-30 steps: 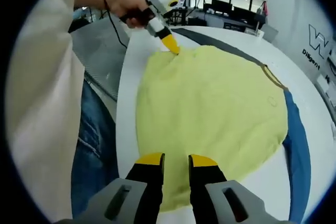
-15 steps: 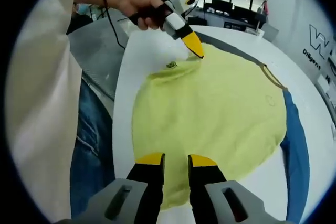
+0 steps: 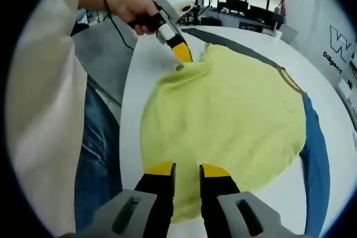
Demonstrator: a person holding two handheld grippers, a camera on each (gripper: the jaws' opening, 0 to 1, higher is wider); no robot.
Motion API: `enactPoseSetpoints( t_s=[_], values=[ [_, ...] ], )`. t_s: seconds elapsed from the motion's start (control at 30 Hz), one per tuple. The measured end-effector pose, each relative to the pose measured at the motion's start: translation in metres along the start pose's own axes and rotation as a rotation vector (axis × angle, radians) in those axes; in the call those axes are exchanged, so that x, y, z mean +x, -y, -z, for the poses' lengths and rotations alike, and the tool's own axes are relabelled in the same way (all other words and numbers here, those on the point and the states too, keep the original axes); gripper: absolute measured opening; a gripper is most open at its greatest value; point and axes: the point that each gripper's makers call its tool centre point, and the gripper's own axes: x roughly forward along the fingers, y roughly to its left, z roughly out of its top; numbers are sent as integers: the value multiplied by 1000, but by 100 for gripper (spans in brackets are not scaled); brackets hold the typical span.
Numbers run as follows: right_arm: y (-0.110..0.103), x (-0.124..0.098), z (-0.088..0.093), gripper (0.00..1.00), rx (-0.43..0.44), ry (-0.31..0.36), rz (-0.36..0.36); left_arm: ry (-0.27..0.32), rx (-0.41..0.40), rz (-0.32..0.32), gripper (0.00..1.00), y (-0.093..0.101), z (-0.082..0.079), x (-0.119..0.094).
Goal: Fold the garment on the visible template until the final outline fits inside the template.
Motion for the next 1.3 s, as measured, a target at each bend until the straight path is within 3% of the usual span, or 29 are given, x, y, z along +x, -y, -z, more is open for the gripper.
enactPoseSetpoints(
  t_s=[0.37, 0.7, 0.83, 0.97, 1.2, 1.3],
  values=[
    [-3, 2, 4, 10, 2, -5, -5, 21, 6, -8, 1, 3, -6, 0],
    [-1, 6, 9, 10, 3, -22, 2, 46, -25, 31, 1, 3, -18, -47],
    [-2, 7, 17, 12, 6, -45, 0, 8, -40, 24, 1, -10, -3, -72],
    [-3, 6, 19, 13, 16, -41, -2, -35, -61, -27, 1, -33, 19, -91],
    [-4, 2, 24, 15, 19, -48, -8, -114, -80, -85, 0, -57, 57, -97],
    [-5, -1, 28, 16, 20, -53, -10, -134, -85, -96, 0, -59, 64, -95]
  ],
)
